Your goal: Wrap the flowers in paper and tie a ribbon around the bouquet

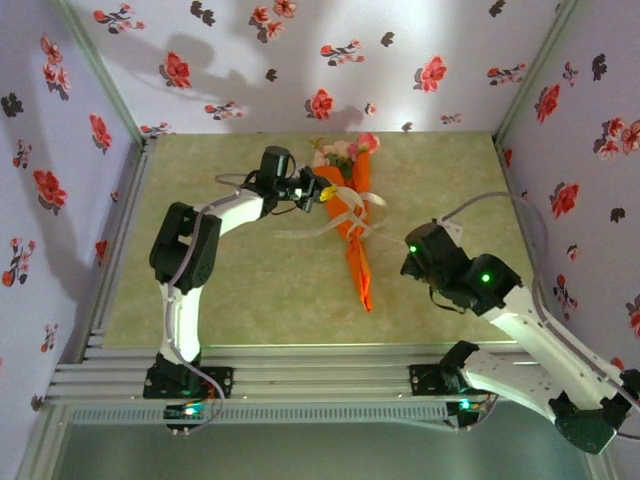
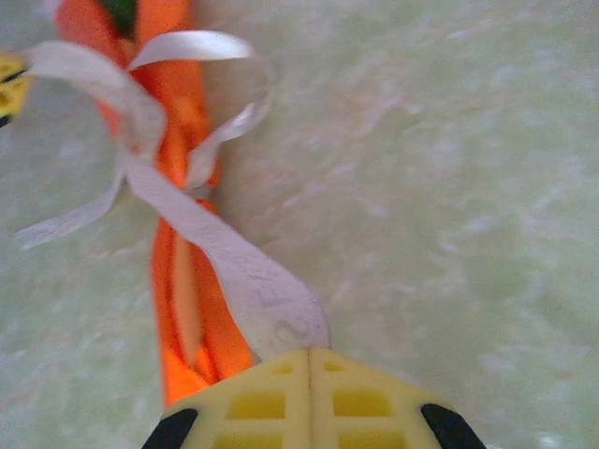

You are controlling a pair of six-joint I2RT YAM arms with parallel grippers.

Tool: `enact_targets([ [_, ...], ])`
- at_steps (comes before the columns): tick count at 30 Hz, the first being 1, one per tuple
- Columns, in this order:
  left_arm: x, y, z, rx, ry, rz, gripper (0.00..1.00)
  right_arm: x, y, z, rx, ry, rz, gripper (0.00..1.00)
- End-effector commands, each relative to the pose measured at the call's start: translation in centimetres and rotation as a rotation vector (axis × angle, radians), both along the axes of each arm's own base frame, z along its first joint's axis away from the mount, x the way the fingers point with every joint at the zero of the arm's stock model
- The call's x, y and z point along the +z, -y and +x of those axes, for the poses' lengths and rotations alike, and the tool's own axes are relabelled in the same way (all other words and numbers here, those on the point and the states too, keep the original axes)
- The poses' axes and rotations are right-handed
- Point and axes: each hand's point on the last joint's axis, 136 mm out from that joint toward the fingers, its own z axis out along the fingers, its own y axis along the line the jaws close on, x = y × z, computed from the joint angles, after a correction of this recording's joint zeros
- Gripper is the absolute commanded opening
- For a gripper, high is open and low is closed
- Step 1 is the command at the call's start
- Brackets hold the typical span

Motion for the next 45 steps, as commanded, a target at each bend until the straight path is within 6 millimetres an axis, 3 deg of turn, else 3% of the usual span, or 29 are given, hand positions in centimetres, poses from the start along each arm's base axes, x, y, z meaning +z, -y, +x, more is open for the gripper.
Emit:
enact_targets([
  [1,1.0,-0.5,-0.9,0.003,0.034,0.039,0.00,-1.0,4.0,-1.1,-0.121,-0.040,-0.141,0.00],
  [8,1.4,-1.8,-1.6,0.034,0.043,0.080,0.00,-2.4,5.7,-2.9,-0.176,-0.123,-0.190,0.00],
  [15,1.0,-3.2,-3.4,0.056,0.017,0.121,0.00,-6.9,5.9,-5.4,-0.164,-0.292,-0.203,0.00],
  [19,0.4,-4.1,-4.5,0.065,0.004,0.150,0.00,-8.3,7.5,-6.1,-0.243,-0.363,-0.217,0.00],
  [26,-0.5,-5.8,-5.7,0.100,-0.020,0.203,0.00,-11.7,8.6,-5.7,-0.347,-0.511,-0.178,0.00],
  [34,-0.6,-6.9,-6.4,0.118,-0.029,0.230,0.00,-13.9,12.2,-4.4,-0.546,-0.617,-0.204,0.00],
  [39,-0.6,-7.3,-6.6,0.127,-0.032,0.241,0.00,-13.7,14.5,-3.2,-0.687,-0.600,-0.229,0.00],
  [45,-1.1,-8.0,-6.9,0.143,-0.048,0.254,0.00,-15.1,16.1,-1.8,-0.789,-0.619,-0.212,0.00],
])
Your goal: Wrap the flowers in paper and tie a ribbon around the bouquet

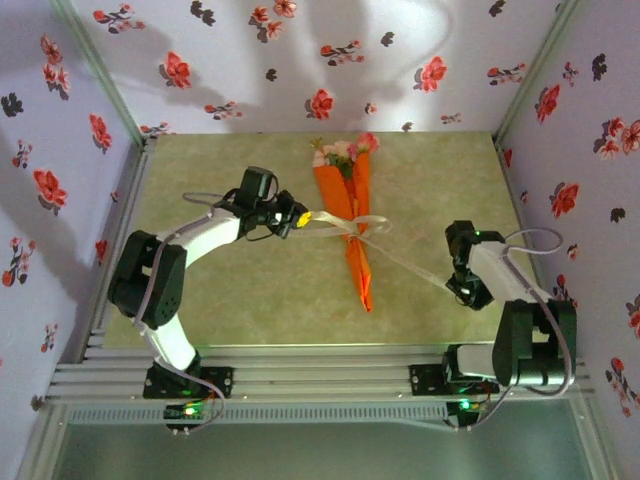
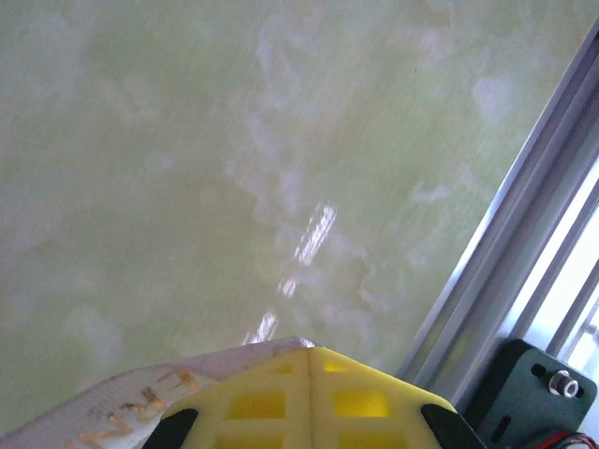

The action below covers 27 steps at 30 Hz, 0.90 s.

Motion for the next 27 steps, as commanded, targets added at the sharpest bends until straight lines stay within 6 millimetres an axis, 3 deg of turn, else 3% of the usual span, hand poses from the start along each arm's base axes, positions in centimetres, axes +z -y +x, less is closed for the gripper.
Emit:
enact_targets([
  [1,0.6,-1.2,-0.1,0.021,0.021,0.021,0.00,0.2,1.6,1.6,-0.059,0.036,-0.060,0.00],
  [12,0.4,-2.2,-0.1,0.039,0.015,0.030,0.00,-1.0,4.8,3.8,-0.148,0.027,-0.094,0.00],
  [22,0.2,-3.0,-0.2,0.050,0.008,0.036,0.00,-1.0,7.9,5.7,-0.233,0.025,-0.122,0.00],
  [27,0.2,-3.0,-0.3,0.047,0.008,0.035,0.00,-0.9,8.6,6.8,-0.228,0.030,-0.131,0.00],
])
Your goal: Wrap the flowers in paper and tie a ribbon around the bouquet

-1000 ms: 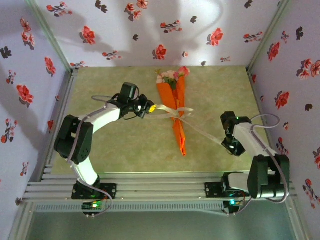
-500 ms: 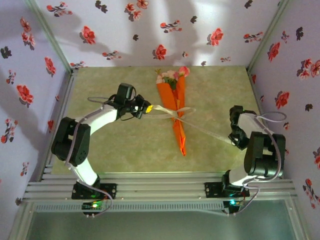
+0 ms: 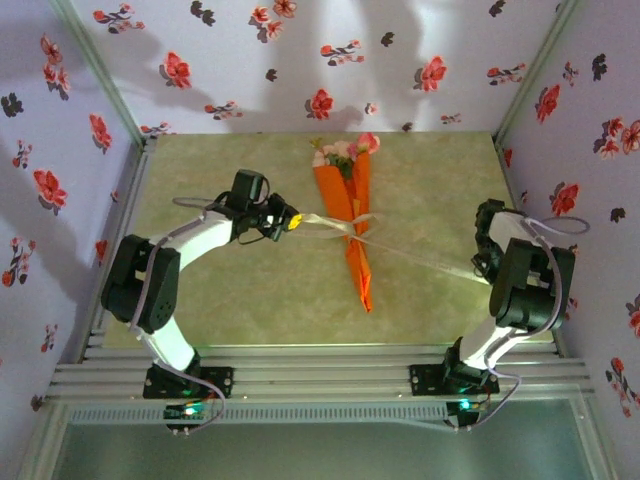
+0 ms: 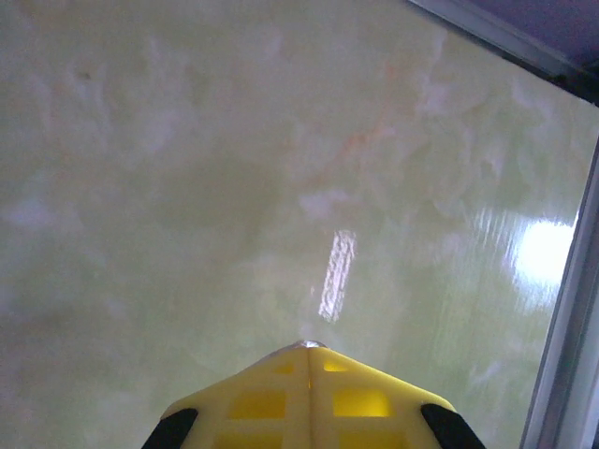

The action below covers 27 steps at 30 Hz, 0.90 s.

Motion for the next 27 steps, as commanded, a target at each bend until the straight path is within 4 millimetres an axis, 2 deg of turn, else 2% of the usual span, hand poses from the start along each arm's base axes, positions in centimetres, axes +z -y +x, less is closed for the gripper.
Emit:
enact_targets([
  [1,0.8,-0.7,-0.2,-0.001,0.029,0.013,0.00,0.4,0.9,0.8,0.009,-0.004,-0.036,0.00],
  [4,0.9,-0.7,-0.1,0.001,0.030,0.011,0.00,-0.1,0.7,1.0,0.004,-0.006,-0.013,0.00],
  [7,0.9,-0.4,0.0,-0.007,0.032,0.004,0.00,-0.7,-0.8,1.8,0.023,0.030,0.068,0.00],
  [8,0.9,-0.3,0.0,-0.008,0.032,0.001,0.00,-0.6,-1.3,2.1,0.040,0.034,0.077,0.06],
  [10,1.0,-0.1,0.1,-0.012,0.033,-0.004,0.00,0.9,-2.5,2.8,0.104,0.056,0.063,0.34],
  [11,0.9,0.0,0.1,-0.015,0.032,-0.005,0.00,1.9,-3.1,3.2,0.140,0.075,0.049,0.44],
  [13,1.0,0.4,0.2,-0.022,0.034,-0.009,0.00,4.5,-4.7,4.1,0.241,0.137,0.007,0.58],
  [15,1.1,0.6,0.2,-0.025,0.036,-0.013,0.00,7.1,-6.4,5.0,0.352,0.210,-0.033,0.65],
  [17,1.2,0.8,0.2,-0.029,0.038,-0.015,0.00,9.4,-8.7,6.1,0.509,0.282,-0.063,0.70],
  [19,1.2,0.9,0.3,-0.029,0.039,-0.017,0.00,10.6,-12.8,7.3,0.742,0.357,-0.044,0.70],
  [20,1.2,1.0,0.3,-0.029,0.038,-0.019,0.00,10.5,-15.2,7.8,0.854,0.399,0.007,0.69],
  [22,1.1,1.0,0.2,-0.029,0.036,-0.020,0.00,9.4,-21.8,7.9,1.131,0.493,0.187,0.64],
  [24,1.1,1.0,0.2,-0.029,0.037,-0.021,0.00,8.3,-26.2,6.6,1.315,0.517,0.293,0.62],
  [27,1.1,1.1,0.2,-0.031,0.037,-0.022,0.00,5.9,-28.9,5.3,1.418,0.482,0.403,0.62],
])
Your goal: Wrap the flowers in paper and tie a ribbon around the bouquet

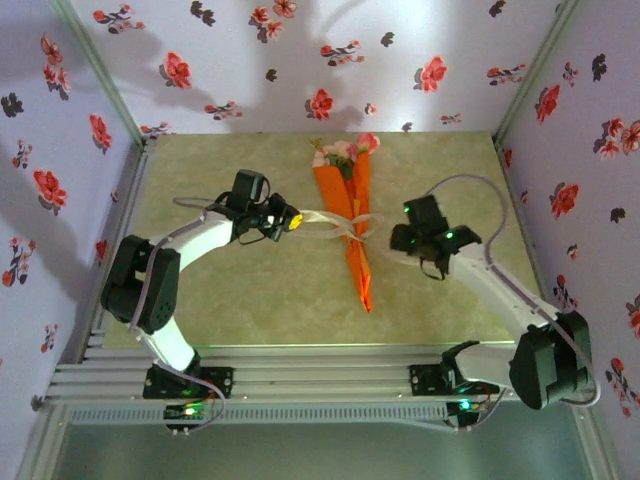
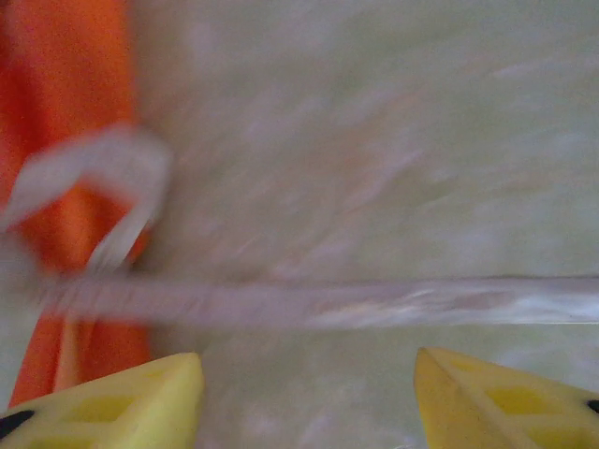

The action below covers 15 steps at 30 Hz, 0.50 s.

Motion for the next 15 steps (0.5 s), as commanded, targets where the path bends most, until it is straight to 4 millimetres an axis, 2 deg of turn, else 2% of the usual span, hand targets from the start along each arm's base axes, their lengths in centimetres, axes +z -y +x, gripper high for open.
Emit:
enact_targets([
  [1,0.9,0.7,0.4,-0.020,0.029,-0.018,0.00,-2.3,-4.4,-0.8,0.260,-0.034,0.088,0.62],
  [3,0.9,0.8,0.3,-0.023,0.027,-0.019,0.00,-3.5,-5.1,-0.8,0.295,-0.061,0.080,0.62],
  [7,0.9,0.9,0.4,-0.025,0.028,-0.019,0.00,-6.0,-4.9,-0.1,0.301,-0.131,0.003,0.61],
  [10,0.9,1.0,0.4,-0.025,0.028,-0.020,0.00,-6.7,-4.5,0.9,0.282,-0.128,-0.037,0.59],
  [15,1.0,1.1,0.5,-0.028,0.031,-0.022,0.00,-6.7,-3.0,2.4,0.215,-0.094,-0.131,0.53],
])
